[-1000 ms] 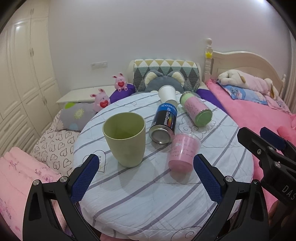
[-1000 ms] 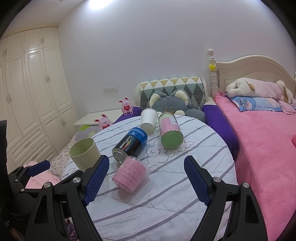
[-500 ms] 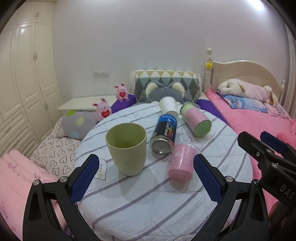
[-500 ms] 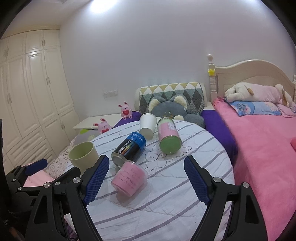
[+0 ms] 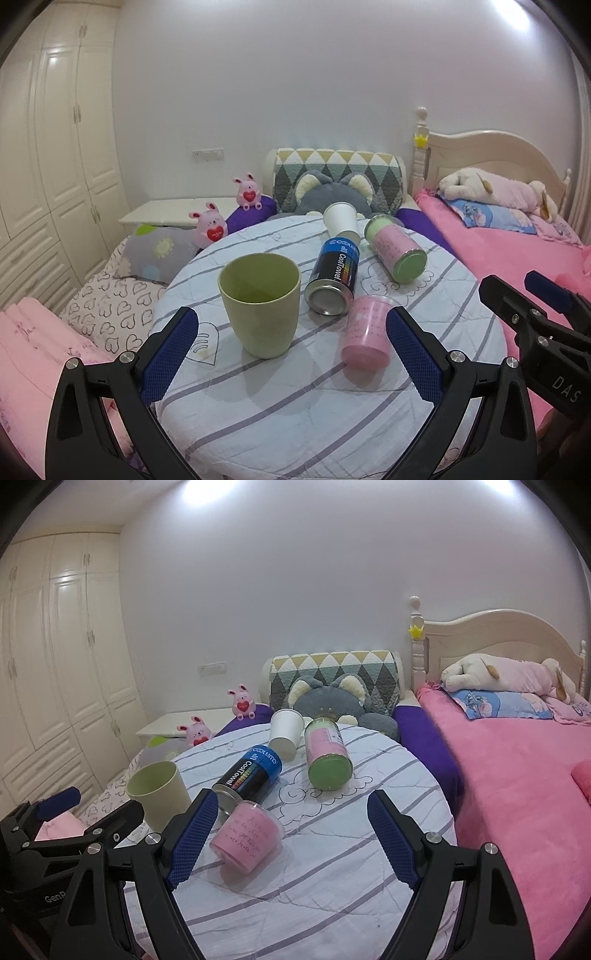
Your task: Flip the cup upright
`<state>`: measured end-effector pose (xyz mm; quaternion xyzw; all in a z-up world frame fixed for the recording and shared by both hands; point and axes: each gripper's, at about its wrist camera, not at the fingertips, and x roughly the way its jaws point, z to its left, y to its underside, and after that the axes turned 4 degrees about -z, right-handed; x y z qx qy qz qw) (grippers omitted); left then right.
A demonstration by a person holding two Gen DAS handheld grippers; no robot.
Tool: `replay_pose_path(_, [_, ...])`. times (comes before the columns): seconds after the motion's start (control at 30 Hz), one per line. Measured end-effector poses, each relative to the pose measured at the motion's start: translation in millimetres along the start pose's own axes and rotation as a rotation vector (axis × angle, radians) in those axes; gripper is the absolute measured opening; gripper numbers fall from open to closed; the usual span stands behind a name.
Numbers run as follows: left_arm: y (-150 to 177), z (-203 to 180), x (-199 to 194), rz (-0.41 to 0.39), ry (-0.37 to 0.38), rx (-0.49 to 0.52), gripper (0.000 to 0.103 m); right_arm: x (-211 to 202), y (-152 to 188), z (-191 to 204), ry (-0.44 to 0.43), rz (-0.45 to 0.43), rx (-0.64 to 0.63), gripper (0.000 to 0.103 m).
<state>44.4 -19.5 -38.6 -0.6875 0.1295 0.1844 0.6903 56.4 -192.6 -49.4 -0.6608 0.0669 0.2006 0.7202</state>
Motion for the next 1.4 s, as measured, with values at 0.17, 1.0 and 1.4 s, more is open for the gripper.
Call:
replay_pose_path(0.17, [0, 1, -1, -0.008, 0.001, 0.002, 0.103, 0, 1, 2, 0.000, 0.000, 0.000, 0.084])
replay_pose_path(1.0, [5, 10, 8, 0.003, -0.012, 0.008, 0.103, 5, 1, 5, 0.003, 0.027, -0.014, 0.084])
replay_pose_path(1.4, [10, 24, 16, 0.030, -0.017, -0.009, 0.103, 15, 0, 15, -0.005, 0.051, -0.045, 0.084])
